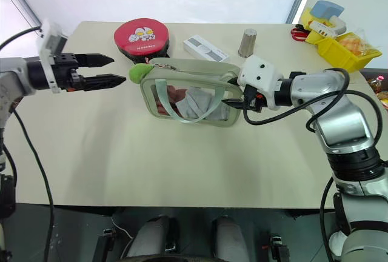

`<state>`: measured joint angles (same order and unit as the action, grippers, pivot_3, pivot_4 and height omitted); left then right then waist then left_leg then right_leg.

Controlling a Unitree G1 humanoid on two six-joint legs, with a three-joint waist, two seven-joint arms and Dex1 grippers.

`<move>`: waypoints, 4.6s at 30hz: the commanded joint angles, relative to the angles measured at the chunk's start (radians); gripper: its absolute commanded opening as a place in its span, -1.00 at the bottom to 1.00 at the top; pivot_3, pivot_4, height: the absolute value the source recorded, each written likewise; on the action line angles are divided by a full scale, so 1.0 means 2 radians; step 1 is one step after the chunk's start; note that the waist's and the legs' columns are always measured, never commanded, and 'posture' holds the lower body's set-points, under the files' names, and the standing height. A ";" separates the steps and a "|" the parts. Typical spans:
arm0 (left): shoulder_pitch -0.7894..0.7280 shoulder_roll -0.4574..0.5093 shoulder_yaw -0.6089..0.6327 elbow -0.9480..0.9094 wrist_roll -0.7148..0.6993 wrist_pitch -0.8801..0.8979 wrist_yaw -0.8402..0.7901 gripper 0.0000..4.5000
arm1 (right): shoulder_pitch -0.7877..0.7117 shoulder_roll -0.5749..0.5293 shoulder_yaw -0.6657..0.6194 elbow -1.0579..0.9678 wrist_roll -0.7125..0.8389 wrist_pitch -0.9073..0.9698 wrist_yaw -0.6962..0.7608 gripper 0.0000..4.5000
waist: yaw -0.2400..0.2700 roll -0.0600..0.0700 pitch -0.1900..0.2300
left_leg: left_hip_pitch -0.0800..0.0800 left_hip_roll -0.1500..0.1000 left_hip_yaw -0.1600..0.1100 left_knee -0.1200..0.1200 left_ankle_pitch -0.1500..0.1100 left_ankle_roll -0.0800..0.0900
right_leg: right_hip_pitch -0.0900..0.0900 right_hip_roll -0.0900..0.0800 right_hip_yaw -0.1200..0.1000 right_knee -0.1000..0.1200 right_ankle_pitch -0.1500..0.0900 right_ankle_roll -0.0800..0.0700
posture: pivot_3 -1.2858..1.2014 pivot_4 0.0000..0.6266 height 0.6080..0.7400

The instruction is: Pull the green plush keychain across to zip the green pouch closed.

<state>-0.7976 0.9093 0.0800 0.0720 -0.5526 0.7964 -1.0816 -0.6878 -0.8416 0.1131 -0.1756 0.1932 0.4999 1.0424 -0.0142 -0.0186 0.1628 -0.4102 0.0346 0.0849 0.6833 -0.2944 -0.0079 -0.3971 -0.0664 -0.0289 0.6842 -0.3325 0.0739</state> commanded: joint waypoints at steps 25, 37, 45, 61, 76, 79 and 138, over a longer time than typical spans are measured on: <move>-0.025 -0.060 -0.029 0.018 0.049 -0.060 0.017 -0.98 | -0.022 0.023 -0.012 -0.018 0.014 0.014 -0.014 -1.00 | 0.000 0.000 0.000 | 0.000 0.000 0.000 0.000 0.000 0.000 | 0.000 0.000 0.000 0.000 0.000 0.000 | 0.03 -0.52 1.00; -0.087 -0.084 -0.091 0.012 0.105 -0.124 -0.015 -0.98 | -0.017 0.029 -0.008 -0.030 0.009 0.018 -0.023 -1.00 | -0.001 0.000 0.000 | 0.000 0.000 0.000 0.000 0.000 0.000 | 0.000 0.001 0.000 0.000 0.000 0.000 | 0.03 -0.52 1.00; -0.092 -0.113 -0.099 0.063 0.153 -0.192 0.010 -0.38 | -0.009 0.031 -0.011 -0.046 0.013 0.028 -0.029 -1.00 | 0.000 0.000 0.000 | 0.000 0.000 0.000 0.000 0.000 0.000 | 0.000 0.000 0.000 0.000 0.000 0.000 | 0.03 -0.52 1.00; -0.054 -0.047 -0.062 0.067 0.149 -0.172 -0.018 0.98 | -0.011 0.036 -0.008 -0.036 0.013 0.015 -0.022 -1.00 | 0.001 0.000 0.000 | 0.000 0.000 0.000 0.000 0.000 0.000 | 0.000 0.001 0.000 0.000 0.000 0.000 | 0.03 -0.52 1.00; -0.009 -0.064 -0.061 0.028 0.142 -0.154 -0.019 -0.54 | -0.025 0.034 -0.009 -0.016 0.006 0.008 -0.017 -1.00 | -0.001 0.000 0.000 | 0.000 0.000 0.000 0.000 0.000 0.000 | 0.000 0.000 0.000 0.000 0.000 0.000 | 0.03 -0.52 1.00; 0.001 -0.064 -0.059 0.010 0.139 -0.140 -0.012 -0.99 | -0.029 0.035 -0.010 -0.008 0.004 0.005 -0.018 -1.00 | 0.000 0.000 0.000 | 0.000 0.000 0.000 0.000 0.000 0.000 | 0.000 0.000 0.000 0.000 0.000 0.000 | 0.03 -0.52 1.00; 0.031 -0.080 -0.061 -0.054 0.115 -0.079 0.025 -1.00 | -0.094 0.074 -0.021 -0.004 -0.039 0.082 -0.166 -0.98 | 0.001 0.000 0.000 | 0.000 0.000 0.000 0.000 0.000 0.000 | 0.000 0.000 0.000 0.000 0.000 0.000 | 0.03 -0.52 1.00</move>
<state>-0.7439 0.7510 -0.0465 -0.0123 -0.3156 0.6404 -1.0374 -0.8703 -0.6722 0.1168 -0.1357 0.1374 0.6600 0.7391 -0.0132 -0.0186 0.1629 -0.4108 0.0336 0.0841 0.6835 -0.2943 -0.0080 -0.3971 -0.0669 -0.0290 0.6844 -0.3324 0.0740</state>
